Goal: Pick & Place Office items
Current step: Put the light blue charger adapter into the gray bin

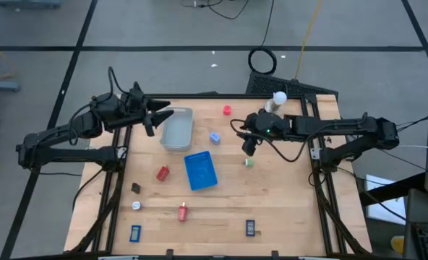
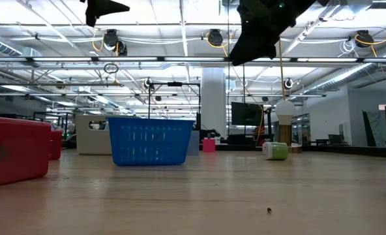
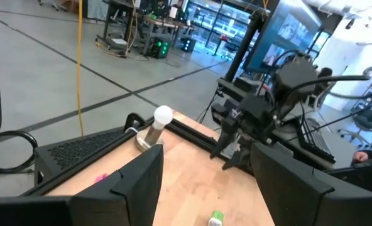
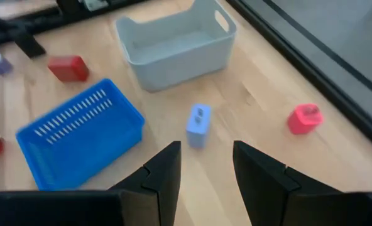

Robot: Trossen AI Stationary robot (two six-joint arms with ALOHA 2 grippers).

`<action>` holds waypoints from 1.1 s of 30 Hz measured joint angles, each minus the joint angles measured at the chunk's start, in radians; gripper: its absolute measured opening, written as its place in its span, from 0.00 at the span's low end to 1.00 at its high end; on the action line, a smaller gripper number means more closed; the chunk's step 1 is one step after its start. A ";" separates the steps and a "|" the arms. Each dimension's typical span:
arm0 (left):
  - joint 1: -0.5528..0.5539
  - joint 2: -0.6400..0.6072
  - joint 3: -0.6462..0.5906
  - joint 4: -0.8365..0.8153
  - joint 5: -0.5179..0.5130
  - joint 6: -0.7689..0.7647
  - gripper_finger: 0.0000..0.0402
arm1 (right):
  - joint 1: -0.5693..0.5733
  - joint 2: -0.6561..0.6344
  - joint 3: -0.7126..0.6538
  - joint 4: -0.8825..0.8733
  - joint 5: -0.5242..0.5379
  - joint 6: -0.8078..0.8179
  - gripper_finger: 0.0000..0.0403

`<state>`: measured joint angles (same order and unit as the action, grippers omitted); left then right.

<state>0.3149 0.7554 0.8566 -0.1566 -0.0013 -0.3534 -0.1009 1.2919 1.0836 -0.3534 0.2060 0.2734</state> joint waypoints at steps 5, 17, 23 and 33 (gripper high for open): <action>0.000 -0.046 0.000 -0.054 0.000 -0.008 0.61 | 0.027 0.044 0.000 0.042 0.030 0.052 0.34; 0.000 -0.096 0.000 -0.177 0.000 -0.048 0.61 | 0.080 0.196 0.000 0.159 0.034 0.088 0.51; 0.000 -0.097 0.000 -0.196 0.001 -0.064 0.61 | 0.083 0.264 0.000 0.179 0.119 0.097 0.58; -0.001 -0.097 0.000 -0.216 0.019 -0.074 0.61 | 0.060 0.344 0.000 0.233 0.152 0.139 0.61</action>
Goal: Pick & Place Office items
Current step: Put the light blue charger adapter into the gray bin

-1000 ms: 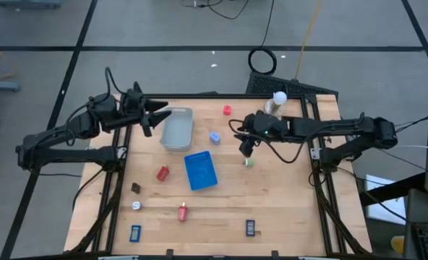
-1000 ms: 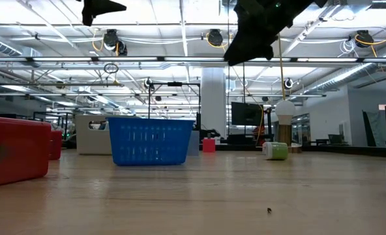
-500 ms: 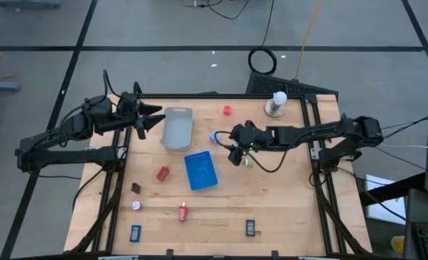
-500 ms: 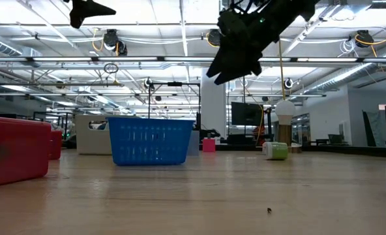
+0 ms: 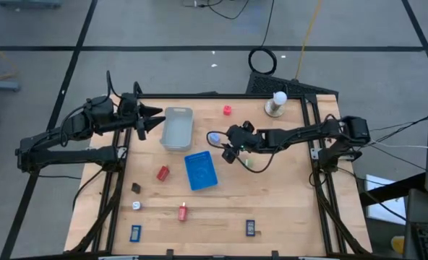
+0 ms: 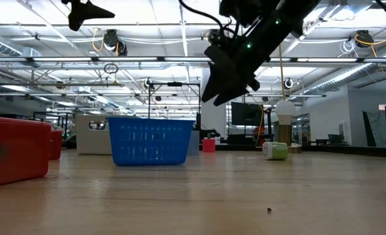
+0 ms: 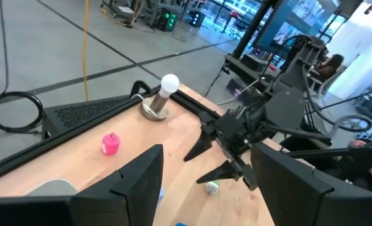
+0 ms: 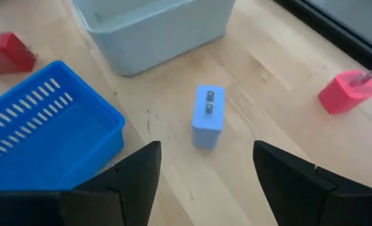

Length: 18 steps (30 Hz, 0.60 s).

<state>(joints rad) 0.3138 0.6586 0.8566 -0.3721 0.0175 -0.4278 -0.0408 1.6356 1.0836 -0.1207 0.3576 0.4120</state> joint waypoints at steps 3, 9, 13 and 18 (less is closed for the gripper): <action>0.000 0.000 0.000 0.000 0.019 0.000 0.61 | -0.007 0.030 -0.001 0.000 -0.023 0.029 0.61; 0.000 0.000 0.000 0.000 0.049 0.001 0.61 | -0.020 0.083 0.000 0.068 -0.047 0.055 0.61; 0.000 0.000 0.000 -0.001 0.053 0.004 0.61 | -0.032 0.110 0.000 0.105 -0.050 0.056 0.61; 0.000 0.000 0.000 -0.002 0.061 0.005 0.61 | -0.052 0.135 0.000 0.131 -0.049 0.066 0.61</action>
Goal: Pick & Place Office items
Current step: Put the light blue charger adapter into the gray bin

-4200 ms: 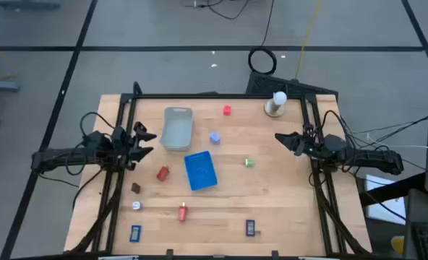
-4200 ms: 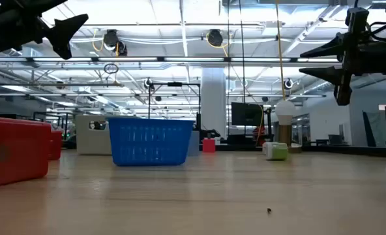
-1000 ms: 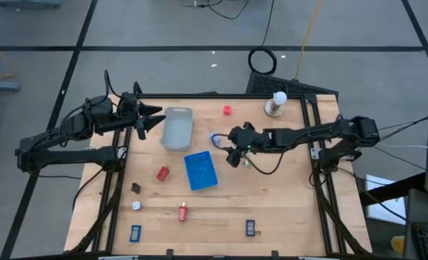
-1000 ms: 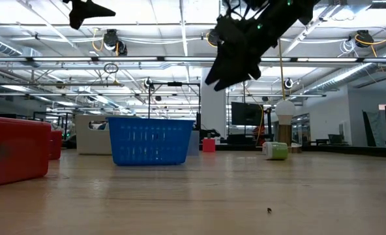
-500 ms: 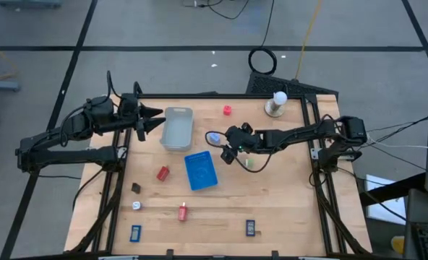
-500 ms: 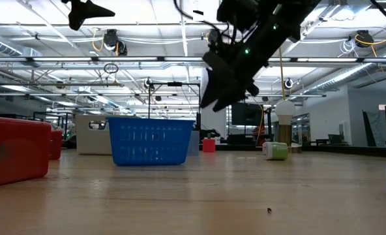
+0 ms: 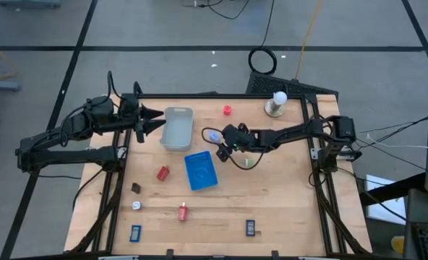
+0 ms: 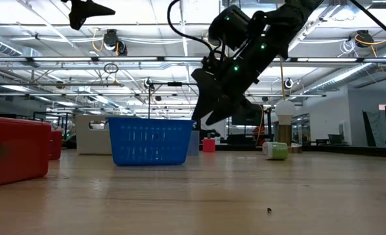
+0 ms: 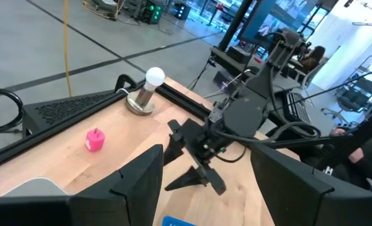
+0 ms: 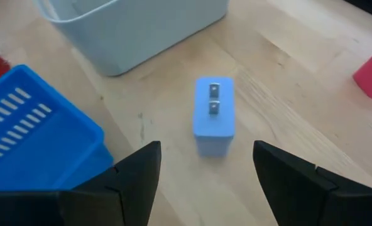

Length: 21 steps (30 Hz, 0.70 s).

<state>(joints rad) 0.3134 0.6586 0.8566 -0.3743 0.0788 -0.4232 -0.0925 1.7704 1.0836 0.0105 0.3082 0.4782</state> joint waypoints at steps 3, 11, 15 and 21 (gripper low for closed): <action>0.000 0.000 0.000 -0.007 0.000 0.000 0.61 | -0.013 0.014 0.000 0.029 -0.002 0.000 0.61; 0.000 0.000 0.000 -0.008 0.001 -0.002 0.61 | -0.040 0.028 0.000 0.064 -0.026 -0.015 0.61; 0.000 0.000 0.000 -0.021 0.001 -0.004 0.61 | -0.040 0.028 0.000 0.103 -0.026 -0.017 0.61; 0.000 0.000 0.000 -0.027 0.002 -0.008 0.61 | -0.039 0.028 0.000 0.100 -0.025 -0.018 0.61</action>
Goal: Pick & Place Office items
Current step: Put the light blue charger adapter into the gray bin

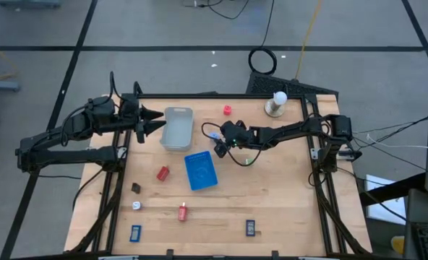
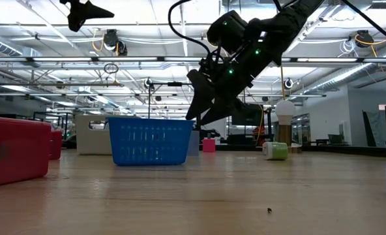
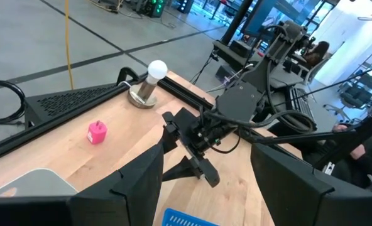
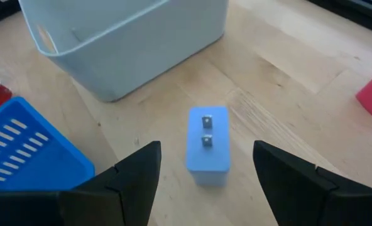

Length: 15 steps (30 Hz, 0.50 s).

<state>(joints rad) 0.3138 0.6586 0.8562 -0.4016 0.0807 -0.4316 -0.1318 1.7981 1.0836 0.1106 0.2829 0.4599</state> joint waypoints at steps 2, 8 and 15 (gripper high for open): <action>0.000 0.000 0.000 0.000 0.000 0.000 0.61 | 0.000 0.000 0.000 0.001 0.000 -0.001 0.61; 0.000 0.000 0.000 0.000 0.000 0.000 0.61 | 0.000 0.039 -0.002 0.047 0.000 -0.003 0.61; -0.001 0.000 0.000 0.000 -0.001 -0.001 0.61 | -0.013 0.106 -0.005 0.066 -0.001 -0.024 0.61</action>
<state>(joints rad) 0.3130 0.6586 0.8562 -0.4019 0.0798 -0.4331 -0.1450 1.9042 1.0782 0.1762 0.2819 0.4362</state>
